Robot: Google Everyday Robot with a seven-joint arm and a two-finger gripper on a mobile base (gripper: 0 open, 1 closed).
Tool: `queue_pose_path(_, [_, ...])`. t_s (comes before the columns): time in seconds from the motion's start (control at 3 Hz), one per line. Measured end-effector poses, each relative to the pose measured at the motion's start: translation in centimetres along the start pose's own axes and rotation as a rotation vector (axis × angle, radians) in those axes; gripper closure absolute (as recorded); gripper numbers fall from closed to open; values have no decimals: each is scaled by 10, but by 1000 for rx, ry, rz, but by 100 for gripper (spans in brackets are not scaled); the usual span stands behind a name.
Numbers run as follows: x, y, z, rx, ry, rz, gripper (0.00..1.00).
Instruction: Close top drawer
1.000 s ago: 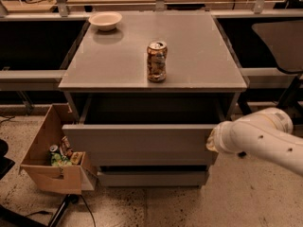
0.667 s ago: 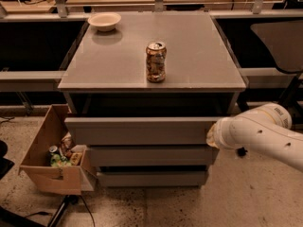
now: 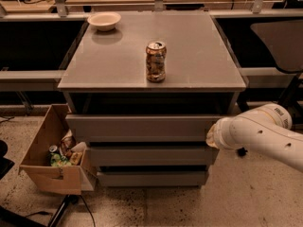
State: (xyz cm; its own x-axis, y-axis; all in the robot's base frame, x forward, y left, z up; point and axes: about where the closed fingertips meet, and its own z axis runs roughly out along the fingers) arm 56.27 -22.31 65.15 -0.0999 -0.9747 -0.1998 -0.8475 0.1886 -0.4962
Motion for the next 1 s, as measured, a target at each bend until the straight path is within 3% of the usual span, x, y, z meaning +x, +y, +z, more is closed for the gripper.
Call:
queue_pose_path(0.33, [0,0,0,0,0,0,39])
queue_pose_path(0.67, [0,0,0,0,0,0,8])
queue_pose_path(1.0, [0,0,0,0,0,0,0])
